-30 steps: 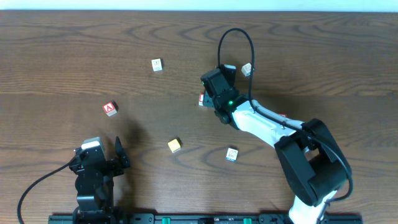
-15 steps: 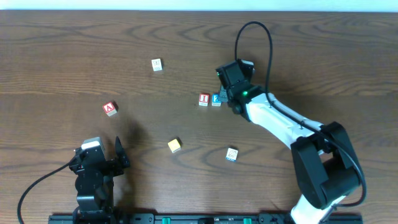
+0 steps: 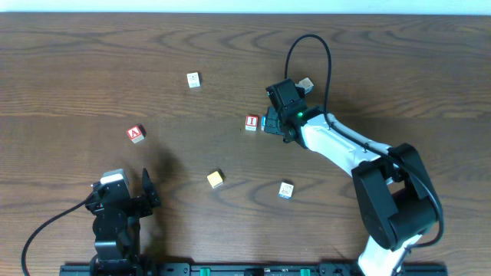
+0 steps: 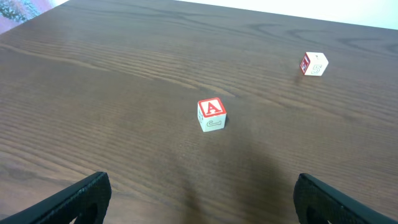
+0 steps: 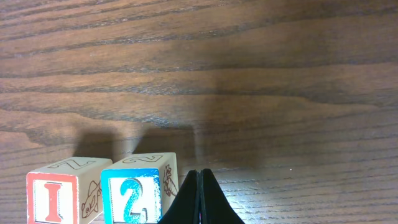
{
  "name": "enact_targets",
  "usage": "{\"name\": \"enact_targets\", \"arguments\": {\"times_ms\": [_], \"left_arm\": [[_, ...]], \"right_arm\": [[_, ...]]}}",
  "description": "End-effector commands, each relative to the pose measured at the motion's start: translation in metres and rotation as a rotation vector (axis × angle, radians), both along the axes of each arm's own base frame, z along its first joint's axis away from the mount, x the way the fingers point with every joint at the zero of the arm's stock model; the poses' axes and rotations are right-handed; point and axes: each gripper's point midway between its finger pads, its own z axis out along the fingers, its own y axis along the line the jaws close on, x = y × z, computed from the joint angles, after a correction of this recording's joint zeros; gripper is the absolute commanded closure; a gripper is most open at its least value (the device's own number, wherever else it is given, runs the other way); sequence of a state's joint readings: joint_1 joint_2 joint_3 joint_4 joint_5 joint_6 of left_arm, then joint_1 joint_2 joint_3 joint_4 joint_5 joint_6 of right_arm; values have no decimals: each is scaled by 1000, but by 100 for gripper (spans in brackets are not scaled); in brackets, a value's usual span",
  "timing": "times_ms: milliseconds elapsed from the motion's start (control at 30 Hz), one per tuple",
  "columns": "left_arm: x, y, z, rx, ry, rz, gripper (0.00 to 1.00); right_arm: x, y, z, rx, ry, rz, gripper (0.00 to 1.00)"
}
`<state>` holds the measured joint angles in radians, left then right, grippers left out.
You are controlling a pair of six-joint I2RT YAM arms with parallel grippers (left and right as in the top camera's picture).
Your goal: Spell out Ai2
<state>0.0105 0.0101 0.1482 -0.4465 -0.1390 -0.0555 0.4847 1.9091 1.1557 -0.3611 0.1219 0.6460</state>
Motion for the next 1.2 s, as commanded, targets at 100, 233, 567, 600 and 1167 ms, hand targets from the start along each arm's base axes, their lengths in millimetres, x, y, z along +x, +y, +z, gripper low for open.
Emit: {"name": "enact_targets", "arguments": {"times_ms": [100,233,567,600,1167], "left_arm": [[-1,3,-9,-1,17,22,5],[-1,3,-9,-1,17,22,5],[-1,3,-9,0,17,21,5],[-1,3,-9,0,17,21,5],[-1,3,-9,-1,17,22,5]], "right_arm": [[0,6,-11,18,28,19,99],[2,11,-12,40,21,26,99],[9,20,-6,82,-11,40,99],[9,20,-6,82,-11,40,99],[11,22,-5,92,-19,47,99]]}}
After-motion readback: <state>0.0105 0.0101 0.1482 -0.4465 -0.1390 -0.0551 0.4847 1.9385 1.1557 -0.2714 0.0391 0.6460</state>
